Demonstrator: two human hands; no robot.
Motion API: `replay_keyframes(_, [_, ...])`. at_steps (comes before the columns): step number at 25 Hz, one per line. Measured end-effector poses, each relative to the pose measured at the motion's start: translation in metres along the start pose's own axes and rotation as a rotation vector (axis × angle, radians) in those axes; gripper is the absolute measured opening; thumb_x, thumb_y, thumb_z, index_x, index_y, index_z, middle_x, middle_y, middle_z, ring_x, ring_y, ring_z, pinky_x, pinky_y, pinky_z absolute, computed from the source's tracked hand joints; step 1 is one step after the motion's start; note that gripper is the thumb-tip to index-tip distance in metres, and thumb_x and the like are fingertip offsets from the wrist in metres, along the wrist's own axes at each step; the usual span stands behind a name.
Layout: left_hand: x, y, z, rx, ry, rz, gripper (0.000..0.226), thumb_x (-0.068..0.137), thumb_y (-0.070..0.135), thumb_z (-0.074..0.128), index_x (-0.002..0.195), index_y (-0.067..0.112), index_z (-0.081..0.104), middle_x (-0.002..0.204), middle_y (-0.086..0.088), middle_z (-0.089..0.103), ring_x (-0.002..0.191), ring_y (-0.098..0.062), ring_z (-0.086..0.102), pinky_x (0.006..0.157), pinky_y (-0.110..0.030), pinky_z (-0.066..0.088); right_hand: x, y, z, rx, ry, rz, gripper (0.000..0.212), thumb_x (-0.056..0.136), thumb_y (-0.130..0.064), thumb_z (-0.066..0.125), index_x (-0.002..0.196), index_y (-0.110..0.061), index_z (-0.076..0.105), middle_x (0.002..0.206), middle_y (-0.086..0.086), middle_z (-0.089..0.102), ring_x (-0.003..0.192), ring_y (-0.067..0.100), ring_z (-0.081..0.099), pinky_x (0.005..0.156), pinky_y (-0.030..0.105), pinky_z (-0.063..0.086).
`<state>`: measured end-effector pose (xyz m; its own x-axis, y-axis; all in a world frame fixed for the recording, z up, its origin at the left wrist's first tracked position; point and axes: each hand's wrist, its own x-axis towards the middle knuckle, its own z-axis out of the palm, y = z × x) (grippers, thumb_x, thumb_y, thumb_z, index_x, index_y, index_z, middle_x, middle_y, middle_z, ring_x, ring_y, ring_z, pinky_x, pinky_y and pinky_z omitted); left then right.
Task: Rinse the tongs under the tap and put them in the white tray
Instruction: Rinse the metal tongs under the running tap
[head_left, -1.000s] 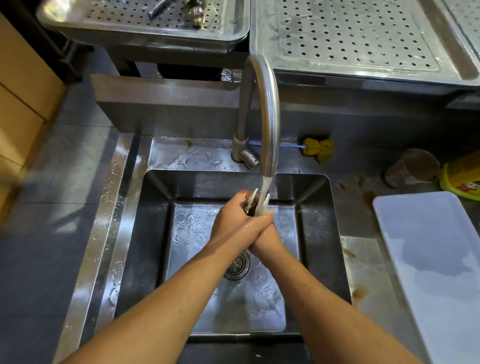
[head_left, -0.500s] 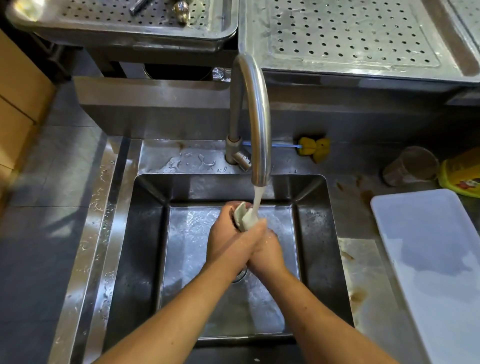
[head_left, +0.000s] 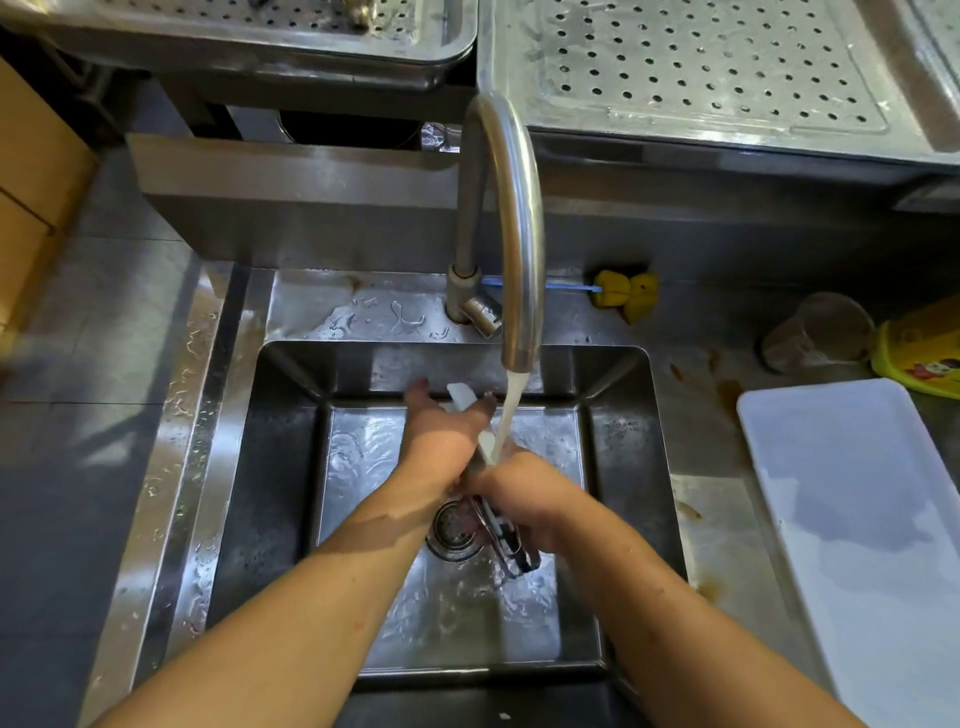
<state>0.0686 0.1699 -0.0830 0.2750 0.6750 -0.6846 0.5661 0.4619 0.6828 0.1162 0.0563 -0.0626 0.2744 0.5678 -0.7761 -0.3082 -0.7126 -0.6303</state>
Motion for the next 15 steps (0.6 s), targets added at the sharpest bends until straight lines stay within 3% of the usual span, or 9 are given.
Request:
replay_keyframes(1, [0.000, -0.002, -0.005, 0.117, 0.010, 0.048, 0.096, 0.087, 0.031, 0.085, 0.164, 0.024, 0.027, 0.158, -0.009, 0.050, 0.129, -0.033, 0.063, 0.104, -0.038, 0.052, 0.001, -0.002, -0.001, 0.025, -0.055, 0.075, 0.024, 0.088, -0.005, 0.070, 0.110, 0.002, 0.063, 0.081, 0.020, 0.073, 0.068, 0.031, 0.071, 0.066, 0.047, 0.063])
replay_keyframes(3, [-0.005, -0.011, -0.022, 0.453, 0.033, 0.277, 0.082, 0.094, 0.036, 0.075, 0.164, 0.028, 0.032, 0.171, -0.005, 0.031, 0.149, -0.031, 0.043, 0.119, -0.040, 0.040, 0.005, -0.006, -0.007, -0.134, -0.123, 0.150, 0.012, 0.091, -0.005, 0.069, 0.101, 0.000, 0.064, 0.073, 0.016, 0.072, 0.062, 0.028, 0.071, 0.064, 0.046, 0.065])
replay_keyframes(5, [-0.013, -0.017, -0.044, 0.785, -0.047, 0.608, 0.054, 0.102, 0.040, 0.059, 0.154, 0.031, 0.050, 0.172, -0.002, 0.032, 0.158, -0.029, 0.026, 0.129, -0.045, 0.023, 0.013, -0.013, -0.014, -0.450, -0.199, 0.151, 0.007, 0.094, -0.010, 0.069, 0.094, -0.004, 0.066, 0.079, 0.014, 0.074, 0.066, 0.028, 0.073, 0.076, 0.050, 0.065])
replay_keyframes(6, [-0.017, -0.015, -0.055, 0.880, -0.181, 0.710, 0.046, 0.101, 0.042, 0.052, 0.146, 0.033, 0.059, 0.168, -0.001, 0.040, 0.158, -0.027, 0.026, 0.130, -0.048, 0.019, 0.016, -0.019, -0.016, -0.600, -0.241, 0.148, 0.010, 0.095, -0.015, 0.069, 0.095, -0.005, 0.068, 0.086, 0.015, 0.076, 0.071, 0.030, 0.075, 0.081, 0.052, 0.066])
replay_keyframes(9, [-0.028, -0.002, -0.074, 1.114, -0.553, 0.668, 0.049, 0.085, 0.058, 0.056, 0.131, 0.045, 0.056, 0.136, 0.003, 0.064, 0.139, -0.027, 0.051, 0.121, -0.051, 0.032, 0.023, -0.035, -0.019, -0.934, -0.295, 0.141, 0.016, 0.094, -0.019, 0.072, 0.102, -0.006, 0.071, 0.097, 0.016, 0.079, 0.072, 0.026, 0.078, 0.075, 0.044, 0.067])
replay_keyframes(11, [-0.029, 0.001, -0.075, 1.312, -0.517, 0.661, 0.069, 0.075, 0.055, 0.072, 0.139, 0.038, 0.051, 0.128, 0.003, 0.068, 0.125, -0.023, 0.062, 0.123, -0.048, 0.033, 0.023, -0.045, -0.014, -1.053, -0.276, 0.086, 0.024, 0.090, -0.019, 0.077, 0.110, -0.008, 0.068, 0.087, 0.009, 0.079, 0.064, 0.020, 0.077, 0.060, 0.034, 0.065])
replay_keyframes(12, [-0.028, 0.001, -0.074, 1.351, -0.443, 0.679, 0.069, 0.073, 0.051, 0.077, 0.135, 0.032, 0.054, 0.124, 0.002, 0.071, 0.119, -0.023, 0.066, 0.121, -0.044, 0.038, 0.023, -0.050, -0.009, -1.092, -0.267, 0.030, 0.026, 0.088, -0.018, 0.079, 0.110, -0.011, 0.067, 0.082, 0.006, 0.078, 0.065, 0.020, 0.078, 0.054, 0.030, 0.064])
replay_keyframes(15, [-0.022, -0.001, -0.074, 1.302, -0.367, 0.665, 0.058, 0.069, 0.051, 0.082, 0.117, 0.029, 0.058, 0.107, 0.002, 0.074, 0.095, -0.026, 0.069, 0.084, -0.038, 0.058, 0.018, -0.060, 0.004, -1.264, -0.197, -0.140, 0.020, 0.081, -0.022, 0.081, 0.085, -0.022, 0.062, 0.062, -0.002, 0.069, 0.052, 0.013, 0.071, 0.040, 0.023, 0.051])
